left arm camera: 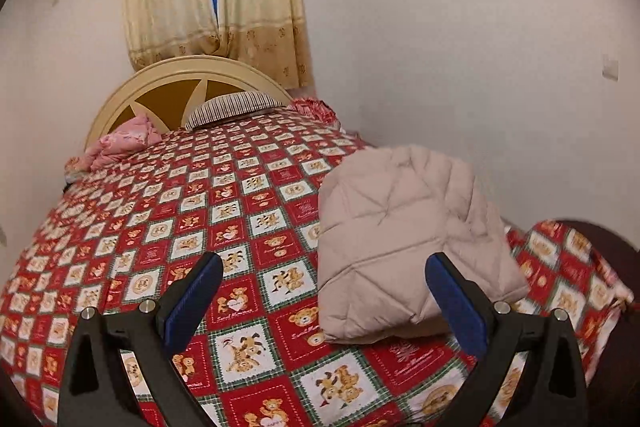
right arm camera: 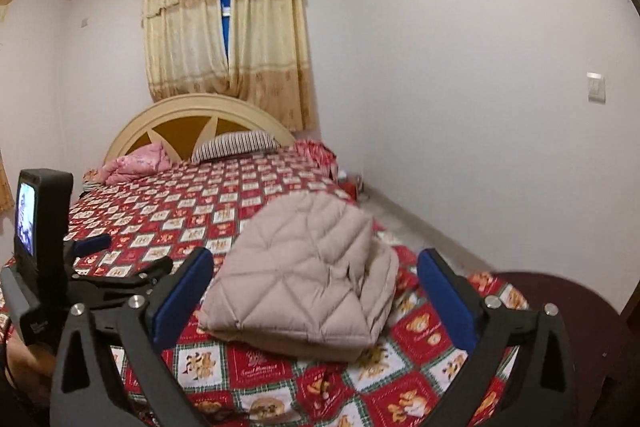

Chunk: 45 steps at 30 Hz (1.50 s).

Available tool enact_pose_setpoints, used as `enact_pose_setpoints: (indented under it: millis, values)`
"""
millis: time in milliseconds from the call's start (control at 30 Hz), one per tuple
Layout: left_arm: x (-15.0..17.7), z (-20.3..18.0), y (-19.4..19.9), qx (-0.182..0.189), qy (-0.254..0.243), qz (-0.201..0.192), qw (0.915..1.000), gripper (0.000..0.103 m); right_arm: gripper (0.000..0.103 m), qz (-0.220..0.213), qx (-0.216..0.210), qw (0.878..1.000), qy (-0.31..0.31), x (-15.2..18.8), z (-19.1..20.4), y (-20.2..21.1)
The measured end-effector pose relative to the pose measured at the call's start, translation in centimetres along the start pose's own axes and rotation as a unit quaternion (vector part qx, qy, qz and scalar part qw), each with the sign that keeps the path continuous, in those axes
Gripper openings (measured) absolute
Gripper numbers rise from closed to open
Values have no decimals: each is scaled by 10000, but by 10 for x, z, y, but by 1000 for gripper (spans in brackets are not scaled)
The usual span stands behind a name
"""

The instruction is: Fold large clothes

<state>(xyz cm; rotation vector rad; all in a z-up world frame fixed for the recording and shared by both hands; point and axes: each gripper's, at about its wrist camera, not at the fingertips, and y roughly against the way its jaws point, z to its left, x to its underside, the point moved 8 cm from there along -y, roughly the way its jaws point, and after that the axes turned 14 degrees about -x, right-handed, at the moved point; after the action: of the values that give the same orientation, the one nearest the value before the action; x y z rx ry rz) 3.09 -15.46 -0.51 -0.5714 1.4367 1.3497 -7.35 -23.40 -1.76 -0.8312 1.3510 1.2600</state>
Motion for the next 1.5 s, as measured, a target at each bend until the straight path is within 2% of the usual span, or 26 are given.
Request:
enact_pose_setpoints:
  millis: [100,700,1500]
  values:
    - [-2,3,3,-4,65,10,10000,102,103,-93,-17,10000,28,-3,3,1]
    - [-3,-2,8,-48,-101,-107,9999,102,103,-53,-23,9998,-212,5,3,4]
    - [-3,1,10,-1,-68,-100,9999,102,103,-12,-42,9998,-211,4,2,3]
